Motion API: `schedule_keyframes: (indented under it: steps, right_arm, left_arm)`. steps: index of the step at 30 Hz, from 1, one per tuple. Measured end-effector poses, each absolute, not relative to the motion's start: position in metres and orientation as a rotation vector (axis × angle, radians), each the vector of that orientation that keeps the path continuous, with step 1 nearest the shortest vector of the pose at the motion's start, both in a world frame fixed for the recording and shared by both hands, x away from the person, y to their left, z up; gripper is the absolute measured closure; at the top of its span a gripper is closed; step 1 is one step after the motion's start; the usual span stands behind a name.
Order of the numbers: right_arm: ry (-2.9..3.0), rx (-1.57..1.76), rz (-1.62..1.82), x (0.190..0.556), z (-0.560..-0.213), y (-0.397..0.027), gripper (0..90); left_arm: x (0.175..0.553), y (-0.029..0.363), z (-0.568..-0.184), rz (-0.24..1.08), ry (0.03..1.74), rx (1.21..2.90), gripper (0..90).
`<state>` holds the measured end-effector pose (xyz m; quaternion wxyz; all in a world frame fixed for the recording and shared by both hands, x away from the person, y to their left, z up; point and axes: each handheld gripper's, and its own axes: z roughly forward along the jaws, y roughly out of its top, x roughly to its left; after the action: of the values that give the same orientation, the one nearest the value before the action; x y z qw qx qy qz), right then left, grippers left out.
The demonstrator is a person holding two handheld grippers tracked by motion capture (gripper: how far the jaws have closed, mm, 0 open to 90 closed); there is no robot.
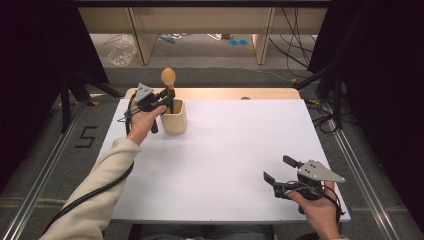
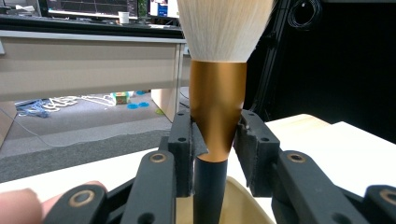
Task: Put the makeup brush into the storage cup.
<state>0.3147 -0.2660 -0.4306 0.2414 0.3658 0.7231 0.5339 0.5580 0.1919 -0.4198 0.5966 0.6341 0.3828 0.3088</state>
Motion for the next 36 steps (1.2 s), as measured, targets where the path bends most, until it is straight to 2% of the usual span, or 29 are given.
schedule_keyframes:
  steps: [4, 5, 7, 8, 10, 11, 21, 36]
  right_arm:
    - [1.978, 1.001, 1.46, 0.315, -0.43, -0.266, 13.5]
    - [1.98, 0.998, 1.461, 0.315, -0.431, -0.266, 13.5]
    - [1.982, 1.001, 1.453, 0.314, -0.43, -0.266, 13.4]
    - [1.983, 1.0, 1.453, 0.314, -0.43, -0.266, 13.4]
    - [1.983, 0.997, 1.451, 0.314, -0.431, -0.266, 13.4]
    - [1.983, 0.996, 1.453, 0.314, -0.431, -0.266, 13.4]
    - [2.0, 0.993, 1.443, 0.314, -0.43, -0.265, 13.4]
    - [1.996, 0.987, 1.444, 0.314, -0.43, -0.266, 13.1]
  left_arm:
    - [0.558, 0.192, -0.421, 0.704, 0.897, 1.474, 65.8]
    - [0.557, 0.192, -0.421, 0.71, 0.889, 1.461, 59.6]
    - [0.556, 0.193, -0.421, 0.74, 0.85, 1.444, 37.4]
    - [0.554, 0.194, -0.419, 0.752, 0.841, 1.445, 29.2]
    - [0.549, 0.195, -0.417, 0.762, 0.838, 1.436, 16.6]
    - [0.546, 0.196, -0.415, 0.763, 0.835, 1.427, 14.3]
    - [0.527, 0.199, -0.401, 0.759, 0.844, 1.396, 5.1]
    - [0.501, 0.204, -0.391, 0.755, 0.799, 1.398, 4.8]
